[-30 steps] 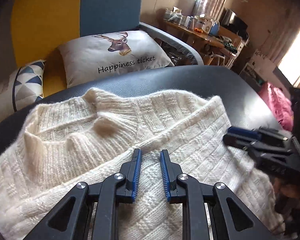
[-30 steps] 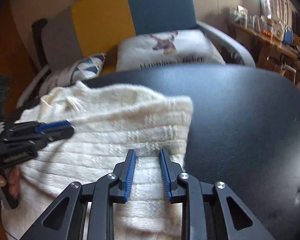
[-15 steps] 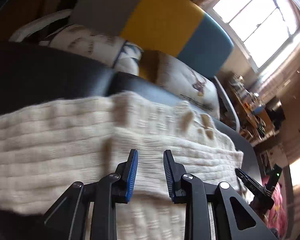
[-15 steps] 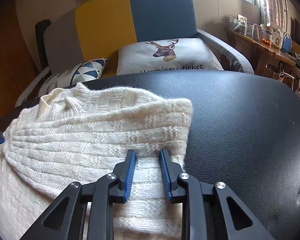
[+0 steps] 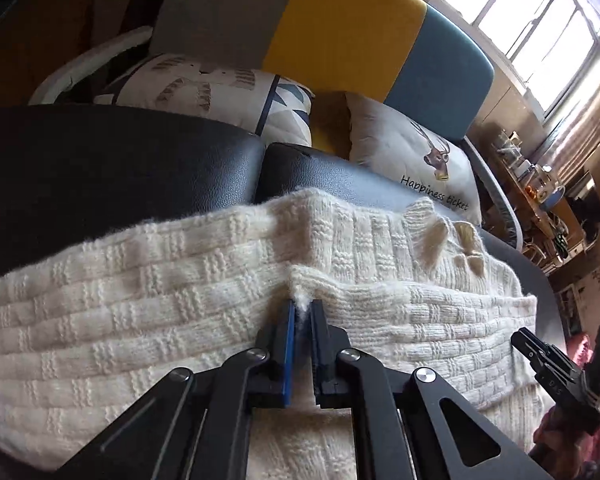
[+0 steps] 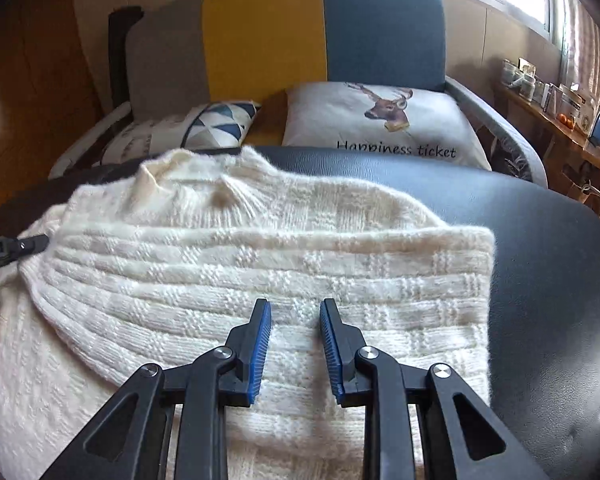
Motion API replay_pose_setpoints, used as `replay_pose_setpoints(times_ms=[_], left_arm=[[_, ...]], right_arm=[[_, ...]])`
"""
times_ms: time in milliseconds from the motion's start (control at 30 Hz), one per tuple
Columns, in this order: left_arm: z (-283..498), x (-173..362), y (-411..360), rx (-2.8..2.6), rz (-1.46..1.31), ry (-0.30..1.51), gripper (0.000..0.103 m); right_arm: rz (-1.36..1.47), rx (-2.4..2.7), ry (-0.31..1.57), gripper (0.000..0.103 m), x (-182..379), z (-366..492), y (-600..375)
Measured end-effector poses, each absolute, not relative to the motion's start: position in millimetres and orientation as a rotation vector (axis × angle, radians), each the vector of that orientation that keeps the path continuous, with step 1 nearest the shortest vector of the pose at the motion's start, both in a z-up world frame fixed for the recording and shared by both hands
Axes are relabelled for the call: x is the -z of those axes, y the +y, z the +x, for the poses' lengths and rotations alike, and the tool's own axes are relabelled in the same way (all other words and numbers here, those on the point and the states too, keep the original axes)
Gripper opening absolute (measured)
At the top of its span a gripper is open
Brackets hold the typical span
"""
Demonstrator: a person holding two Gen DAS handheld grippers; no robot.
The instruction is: Fold clothes
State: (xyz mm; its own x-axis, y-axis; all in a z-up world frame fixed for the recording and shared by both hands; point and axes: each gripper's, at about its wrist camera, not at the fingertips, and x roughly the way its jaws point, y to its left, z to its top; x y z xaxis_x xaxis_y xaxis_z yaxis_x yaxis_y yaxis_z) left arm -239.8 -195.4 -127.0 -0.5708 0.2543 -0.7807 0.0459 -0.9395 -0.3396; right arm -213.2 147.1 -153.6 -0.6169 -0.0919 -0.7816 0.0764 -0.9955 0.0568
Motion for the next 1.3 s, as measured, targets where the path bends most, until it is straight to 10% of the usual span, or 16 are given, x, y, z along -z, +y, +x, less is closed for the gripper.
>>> replay_pose_setpoints(times_ms=[167,633,967,1300], left_arm=[[-234,133,-206,-2.642,-1.373,-0.562,0.011],[-80,132,-378,-2.574,-1.233,-1.481,0.047],[29,153,-550,-2.632,-0.989,-2.223,0.049],[19,170,-580,-2.515,-0.867,-2.432,0.051]], right_arm=[[1.304,2.725,-0.107,0.026,157,-212,157],[1.313,2.741,-0.068,0.026,152,-213,154],[1.182,2.646,-0.079,0.026,126,-178,88],[1.181,2.618,-0.064,0.026,133,-185,57]])
